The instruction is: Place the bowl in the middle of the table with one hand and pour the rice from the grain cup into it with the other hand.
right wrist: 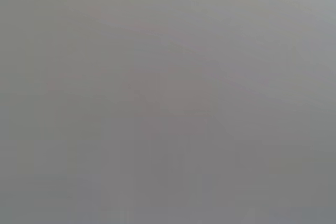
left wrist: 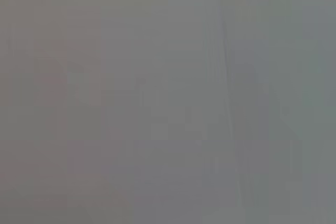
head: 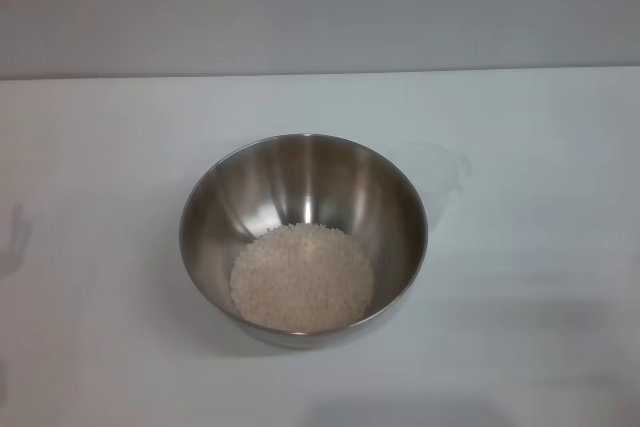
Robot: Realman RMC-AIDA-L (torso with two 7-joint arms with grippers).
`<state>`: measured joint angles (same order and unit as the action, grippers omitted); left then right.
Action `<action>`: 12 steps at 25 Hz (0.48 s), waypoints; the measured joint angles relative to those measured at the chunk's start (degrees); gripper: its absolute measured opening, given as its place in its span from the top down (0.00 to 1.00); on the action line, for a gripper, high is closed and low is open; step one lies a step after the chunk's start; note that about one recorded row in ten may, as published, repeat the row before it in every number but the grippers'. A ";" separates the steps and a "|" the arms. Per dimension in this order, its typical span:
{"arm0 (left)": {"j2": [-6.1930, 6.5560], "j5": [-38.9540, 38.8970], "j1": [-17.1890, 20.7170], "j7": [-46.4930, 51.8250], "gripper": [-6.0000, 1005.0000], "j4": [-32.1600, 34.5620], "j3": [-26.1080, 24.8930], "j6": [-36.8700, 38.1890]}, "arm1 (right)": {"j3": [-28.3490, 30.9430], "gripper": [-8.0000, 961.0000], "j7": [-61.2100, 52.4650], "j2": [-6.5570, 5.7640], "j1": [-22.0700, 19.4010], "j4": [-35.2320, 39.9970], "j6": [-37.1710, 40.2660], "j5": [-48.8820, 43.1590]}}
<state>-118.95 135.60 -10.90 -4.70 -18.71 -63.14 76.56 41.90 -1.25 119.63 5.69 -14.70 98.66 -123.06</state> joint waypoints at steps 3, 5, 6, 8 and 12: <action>-0.03 0.01 0.17 0.01 0.17 0.02 0.01 0.00 | 0.05 0.26 0.01 -0.06 0.58 0.29 -0.16 1.78; -0.05 0.02 0.50 0.05 0.17 -0.03 0.03 0.00 | 0.00 0.19 0.01 -0.14 1.10 0.54 -0.44 2.16; -0.05 0.01 0.57 0.05 0.17 -0.06 0.03 0.00 | 0.01 0.16 0.01 -0.16 1.36 0.73 -0.49 2.19; -0.05 -0.01 0.73 0.04 0.17 -0.19 0.04 0.00 | 0.07 0.13 0.01 -0.19 1.80 0.97 -0.53 2.21; -0.05 -0.01 0.79 0.06 0.17 -0.23 0.04 -0.01 | 0.09 0.13 0.22 -0.19 2.22 1.10 -0.60 2.22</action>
<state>-119.00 135.59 -10.11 -4.64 -18.94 -63.10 76.56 41.99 -1.03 119.44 7.91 -13.60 98.05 -120.84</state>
